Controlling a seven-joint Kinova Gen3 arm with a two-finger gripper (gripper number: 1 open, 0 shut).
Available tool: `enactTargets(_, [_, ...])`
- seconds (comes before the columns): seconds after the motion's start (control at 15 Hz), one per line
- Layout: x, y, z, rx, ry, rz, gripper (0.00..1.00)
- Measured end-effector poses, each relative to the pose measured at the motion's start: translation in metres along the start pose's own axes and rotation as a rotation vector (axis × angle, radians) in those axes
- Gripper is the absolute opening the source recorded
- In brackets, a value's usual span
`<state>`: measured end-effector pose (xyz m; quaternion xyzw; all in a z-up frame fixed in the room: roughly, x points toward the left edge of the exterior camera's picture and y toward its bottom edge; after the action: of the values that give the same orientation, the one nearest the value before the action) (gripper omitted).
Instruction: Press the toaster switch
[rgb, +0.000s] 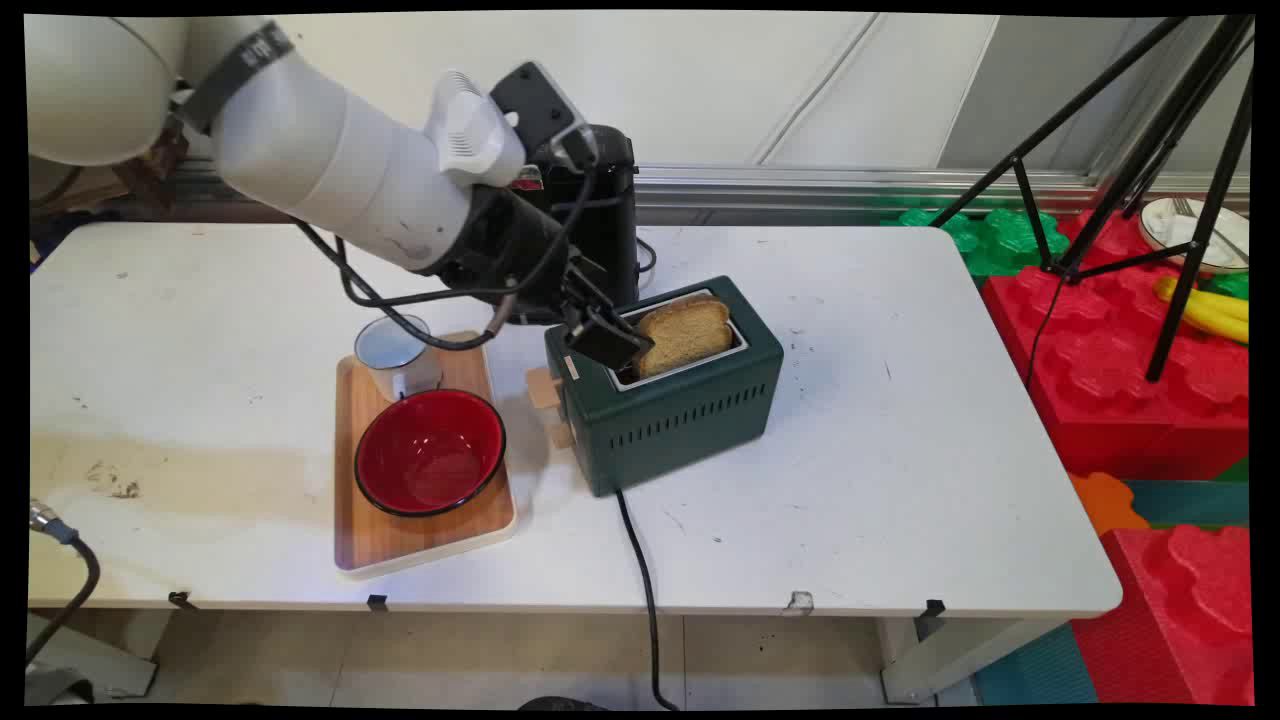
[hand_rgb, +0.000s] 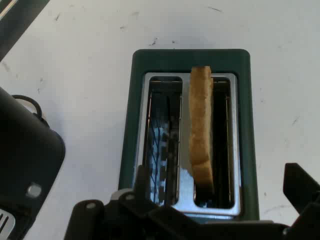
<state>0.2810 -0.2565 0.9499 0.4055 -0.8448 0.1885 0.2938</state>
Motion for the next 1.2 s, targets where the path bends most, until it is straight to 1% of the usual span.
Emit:
enactTargets(0.2, [-0.005, -0.002, -0.007, -0.011, -0.006, 0.009, 1.0])
enactTargets(0.4, [-0.015, -0.008, -0.019, -0.027, -0.019, 0.033, 1.0])
enactTargets(0.67, [-0.027, -0.015, -0.029, -0.032, -0.038, 0.047, 1.0])
enactTargets(1.0, [-0.041, -0.023, -0.04, -0.036, -0.082, 0.055, 1.0])
enactTargets(1.2, [-0.047, -0.025, -0.045, -0.038, -0.112, 0.05, 1.0])
